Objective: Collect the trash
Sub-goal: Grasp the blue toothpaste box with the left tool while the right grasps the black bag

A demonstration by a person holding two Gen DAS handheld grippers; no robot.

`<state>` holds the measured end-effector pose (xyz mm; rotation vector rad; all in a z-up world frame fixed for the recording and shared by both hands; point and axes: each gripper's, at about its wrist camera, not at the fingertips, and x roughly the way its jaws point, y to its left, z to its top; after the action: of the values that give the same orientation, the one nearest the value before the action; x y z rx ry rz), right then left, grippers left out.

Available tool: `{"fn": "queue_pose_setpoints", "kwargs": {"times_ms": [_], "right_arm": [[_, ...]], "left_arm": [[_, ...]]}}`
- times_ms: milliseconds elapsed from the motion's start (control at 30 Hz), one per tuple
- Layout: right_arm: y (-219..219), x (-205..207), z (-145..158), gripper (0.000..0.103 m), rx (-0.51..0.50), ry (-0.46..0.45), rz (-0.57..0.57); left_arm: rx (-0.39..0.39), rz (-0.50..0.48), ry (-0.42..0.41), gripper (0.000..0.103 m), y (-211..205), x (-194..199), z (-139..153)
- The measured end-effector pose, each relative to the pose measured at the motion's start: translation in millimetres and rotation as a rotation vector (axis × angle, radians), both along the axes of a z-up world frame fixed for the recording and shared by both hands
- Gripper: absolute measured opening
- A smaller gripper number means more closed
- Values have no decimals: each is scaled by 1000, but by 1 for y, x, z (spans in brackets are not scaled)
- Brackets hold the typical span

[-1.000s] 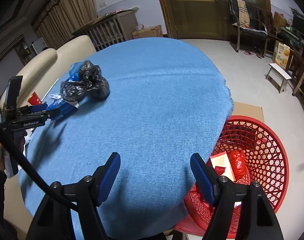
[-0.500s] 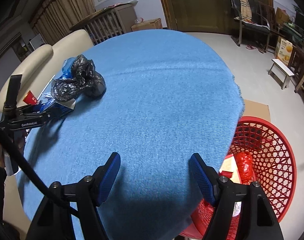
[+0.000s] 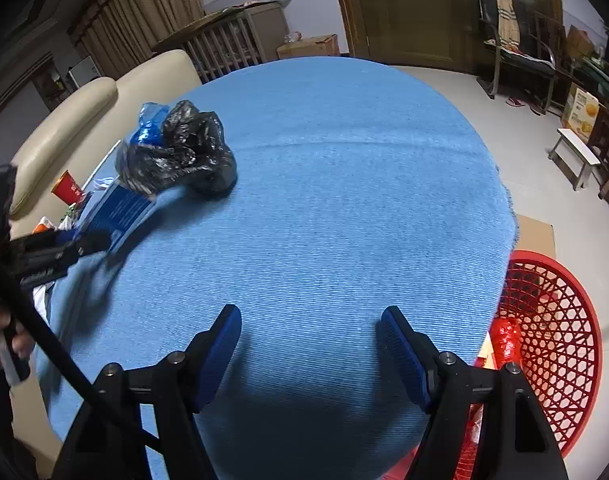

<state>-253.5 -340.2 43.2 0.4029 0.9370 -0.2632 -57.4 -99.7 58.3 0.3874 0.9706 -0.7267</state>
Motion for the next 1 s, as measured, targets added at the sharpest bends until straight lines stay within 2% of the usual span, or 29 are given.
{"fn": "queue_pose_setpoints", "kwargs": {"times_ms": [133,233,300,333,367,600,733,900,933,1000], "right_arm": [[7,8,1,76,3,-3,22],[14,20,3,76,1,-4,52],[19,29,8,76,-6,-13,69],[20,37,13,76,-15,-22,81],[21,46,19,76,-24,-35,95],[27,119,46,76,-56,-94,181],[31,167,40,76,-64,-76,218],[38,206,18,76,-84,-43,250],[37,214,11,76,-86,-26,247],[37,223,3,76,-76,-11,246]], "left_arm": [[-7,105,27,45,26,-16,-6],[-5,169,29,50,40,-24,-12],[-4,175,45,65,42,-26,-15],[-1,179,46,77,41,-27,-15],[1,184,40,80,41,-26,-16],[-43,196,51,80,29,-10,-15],[-57,195,62,80,22,-4,-21],[-69,210,84,80,14,2,-31],[-73,209,83,75,13,1,-32],[-73,213,78,53,12,-1,-32]]}}
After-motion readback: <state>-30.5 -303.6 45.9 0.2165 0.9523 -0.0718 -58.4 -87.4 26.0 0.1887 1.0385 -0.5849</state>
